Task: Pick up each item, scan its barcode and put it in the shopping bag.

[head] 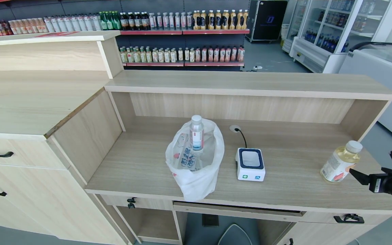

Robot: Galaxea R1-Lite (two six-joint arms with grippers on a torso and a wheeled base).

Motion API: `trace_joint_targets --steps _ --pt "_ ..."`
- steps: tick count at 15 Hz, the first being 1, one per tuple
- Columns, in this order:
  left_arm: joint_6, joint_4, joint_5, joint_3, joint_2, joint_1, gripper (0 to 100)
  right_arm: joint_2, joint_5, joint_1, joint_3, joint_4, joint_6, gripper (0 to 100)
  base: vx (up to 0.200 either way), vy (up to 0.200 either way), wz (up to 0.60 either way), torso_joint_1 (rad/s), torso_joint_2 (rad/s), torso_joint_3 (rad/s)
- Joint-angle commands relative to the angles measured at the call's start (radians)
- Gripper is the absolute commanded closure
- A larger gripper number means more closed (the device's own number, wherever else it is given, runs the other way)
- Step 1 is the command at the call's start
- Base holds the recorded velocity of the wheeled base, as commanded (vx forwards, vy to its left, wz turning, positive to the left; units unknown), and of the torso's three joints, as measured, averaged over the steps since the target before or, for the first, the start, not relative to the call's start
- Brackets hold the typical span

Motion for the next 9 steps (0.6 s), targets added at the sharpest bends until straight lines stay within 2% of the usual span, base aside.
trace_joint_targets --steps 1,4,9 --pt "-0.001 0.0 0.0 0.0 0.0 0.0 0 0.038 0.005 0.01 -0.003 -0.025 0.03 0 0.0 0.0 0.0 0.0 0.0 0.0" --pt "0.001 0.0 0.0 0.0 0.0 0.0 0 0.064 0.005 0.037 -0.018 -0.046 0.081 0 0.0 0.0 0.0 0.0 0.0 0.0" --pt "0.001 0.0 0.0 0.0 0.0 0.0 0 0.121 -0.024 0.056 -0.088 -0.054 0.041 0 0.0 0.0 0.0 0.0 0.0 0.0"
